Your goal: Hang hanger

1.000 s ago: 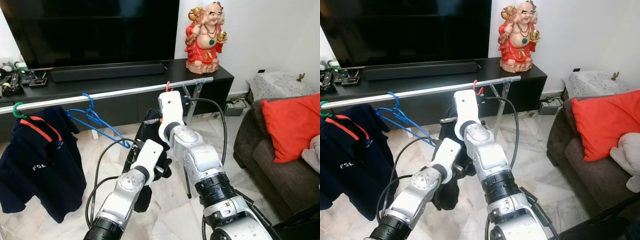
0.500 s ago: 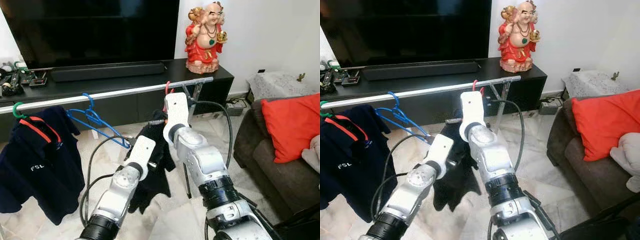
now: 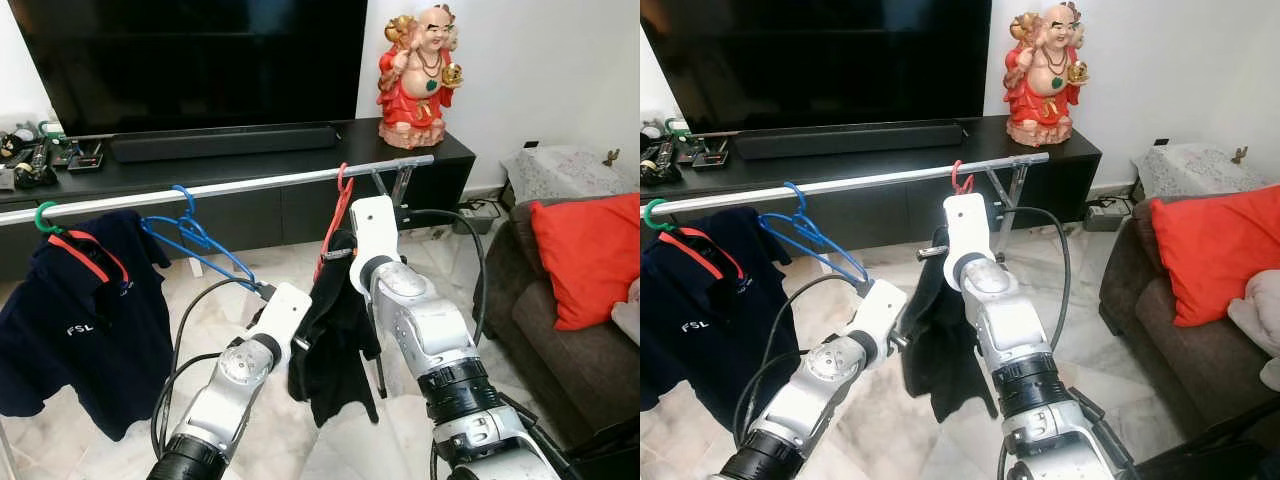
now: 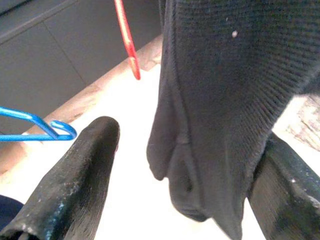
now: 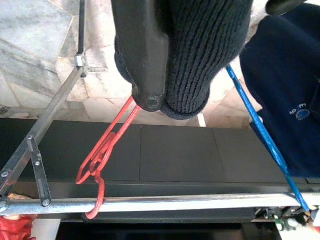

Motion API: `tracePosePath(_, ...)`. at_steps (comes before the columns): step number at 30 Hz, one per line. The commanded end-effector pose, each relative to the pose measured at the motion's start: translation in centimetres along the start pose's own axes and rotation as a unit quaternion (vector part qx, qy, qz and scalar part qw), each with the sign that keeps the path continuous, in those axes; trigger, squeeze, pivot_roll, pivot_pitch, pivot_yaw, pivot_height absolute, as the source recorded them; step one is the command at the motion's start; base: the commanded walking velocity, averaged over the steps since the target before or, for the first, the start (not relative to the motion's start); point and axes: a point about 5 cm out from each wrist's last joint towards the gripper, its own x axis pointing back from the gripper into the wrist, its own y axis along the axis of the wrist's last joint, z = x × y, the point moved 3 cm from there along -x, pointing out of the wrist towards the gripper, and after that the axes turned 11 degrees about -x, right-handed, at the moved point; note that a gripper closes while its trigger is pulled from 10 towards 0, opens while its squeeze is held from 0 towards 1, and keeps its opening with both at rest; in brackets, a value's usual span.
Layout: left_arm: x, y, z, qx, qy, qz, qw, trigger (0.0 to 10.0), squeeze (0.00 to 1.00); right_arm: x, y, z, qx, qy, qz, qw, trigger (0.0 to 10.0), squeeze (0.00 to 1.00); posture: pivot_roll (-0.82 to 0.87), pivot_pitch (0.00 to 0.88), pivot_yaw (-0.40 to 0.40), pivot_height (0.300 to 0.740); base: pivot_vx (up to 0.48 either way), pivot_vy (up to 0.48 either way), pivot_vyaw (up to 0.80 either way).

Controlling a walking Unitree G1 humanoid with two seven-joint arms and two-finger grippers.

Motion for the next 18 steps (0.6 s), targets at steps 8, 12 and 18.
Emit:
tracePosePath(8,0.0,0.2,0.7,-0.001,0.031,-0.007,1.000,10.0,0.00,0.6,1.3,0.5,-0.002,0.017,-0.022,1.000,10.0,0.00,0.08,0.031,-0.005,0.740,0.000,0.000,0.00)
tracePosePath(12,-0.1,0.5,0.8,0.004,0.041,-0.011,0.999,10.0,0.00,0.7,1.0,0.7,-0.009,0.020,-0.018,1.000,10.0,0.00,0.07,0.033,-0.001,0.740,0.000,0.000,0.00)
tracePosePath(18,-0.1,1.5,0.5,0.017,0.033,-0.040,0.998,10.0,0.00,0.9,0.2,1.1,-0.015,0.024,-0.006,1.000,10.0,0.00,0.08,0.034,-0.002,0.740,0.000,0.000,0.00)
